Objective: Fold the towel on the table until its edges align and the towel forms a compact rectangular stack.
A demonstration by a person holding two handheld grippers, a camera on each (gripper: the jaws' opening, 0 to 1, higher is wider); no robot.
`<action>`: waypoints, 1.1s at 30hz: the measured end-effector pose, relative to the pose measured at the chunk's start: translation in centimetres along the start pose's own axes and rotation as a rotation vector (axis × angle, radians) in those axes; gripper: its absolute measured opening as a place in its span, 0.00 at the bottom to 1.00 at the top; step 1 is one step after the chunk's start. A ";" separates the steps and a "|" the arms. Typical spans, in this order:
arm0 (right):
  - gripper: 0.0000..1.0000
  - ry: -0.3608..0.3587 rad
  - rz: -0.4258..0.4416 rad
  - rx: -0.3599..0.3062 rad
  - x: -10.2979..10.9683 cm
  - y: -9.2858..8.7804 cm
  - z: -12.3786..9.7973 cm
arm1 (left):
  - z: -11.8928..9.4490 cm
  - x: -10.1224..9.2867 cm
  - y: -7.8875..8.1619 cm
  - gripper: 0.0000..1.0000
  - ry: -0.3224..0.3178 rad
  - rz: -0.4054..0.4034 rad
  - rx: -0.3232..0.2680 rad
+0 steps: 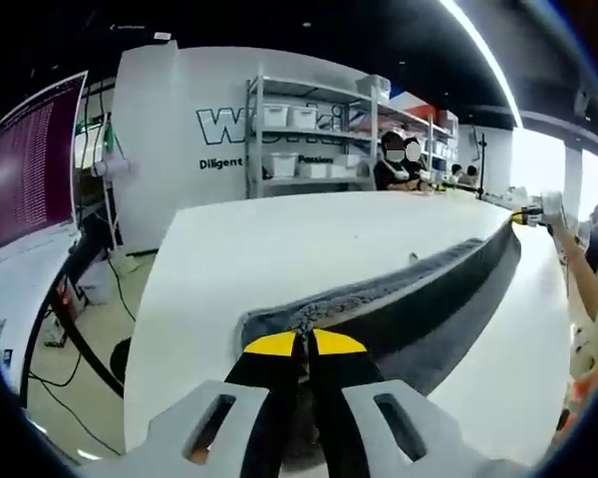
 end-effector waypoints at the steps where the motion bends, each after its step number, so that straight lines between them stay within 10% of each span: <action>1: 0.01 -0.006 -0.006 -0.001 0.1 0.2 0.0 | 0.0 0.0 0.1 0.03 0.001 -0.002 -0.005; 17: 0.00 -0.048 0.009 0.010 -2.0 1.3 3.6 | 3.2 0.7 2.3 0.03 0.061 0.008 -0.001; 33: 0.00 -0.013 -0.015 0.178 -1.1 -0.4 9.6 | 7.5 0.0 0.0 0.03 0.083 -0.025 0.102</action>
Point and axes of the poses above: the point that each gripper's makers call its tool centre point, and the gripper's own axes: z roughly forward along the fingers, x roughly to its left, y roughly out of its top, the point moved 8 cm from there along -z, roughly backward along the fingers, and after that the axes turned 10 degrees about y, right-handed, at the moved point
